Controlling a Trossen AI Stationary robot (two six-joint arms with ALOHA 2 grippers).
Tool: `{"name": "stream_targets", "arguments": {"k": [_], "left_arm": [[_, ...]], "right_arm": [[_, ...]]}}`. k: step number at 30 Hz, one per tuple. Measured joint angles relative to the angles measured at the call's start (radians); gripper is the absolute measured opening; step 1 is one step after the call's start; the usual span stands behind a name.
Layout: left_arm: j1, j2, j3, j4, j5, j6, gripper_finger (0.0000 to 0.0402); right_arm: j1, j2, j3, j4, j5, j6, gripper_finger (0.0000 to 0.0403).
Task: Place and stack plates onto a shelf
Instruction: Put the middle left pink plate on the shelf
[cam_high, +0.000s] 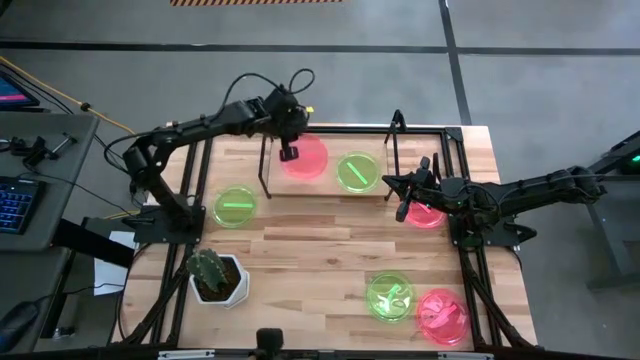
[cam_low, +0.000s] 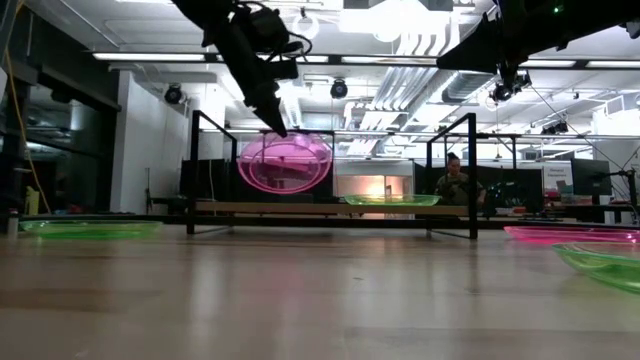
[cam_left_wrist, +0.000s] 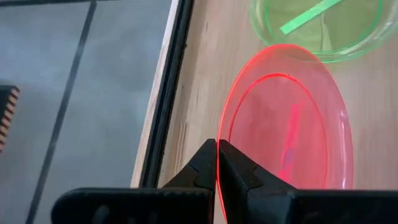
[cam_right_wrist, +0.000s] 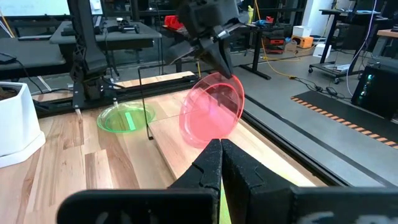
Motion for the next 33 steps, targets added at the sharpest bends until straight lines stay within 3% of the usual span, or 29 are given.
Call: {"name": "stream_targets", "arguments": {"k": [18,33], "left_arm": [[0.025,0.002,-0.103,0.070,0.114,-0.049,0.0000],[0.025,0.002,-0.194,0.185,0.036,-0.078,0.0000]], "right_arm": [[0.000,0.000,0.000,0.000,0.000,0.000,0.0000],[0.000,0.000,0.000,0.000,0.000,0.000,0.0000]]}}
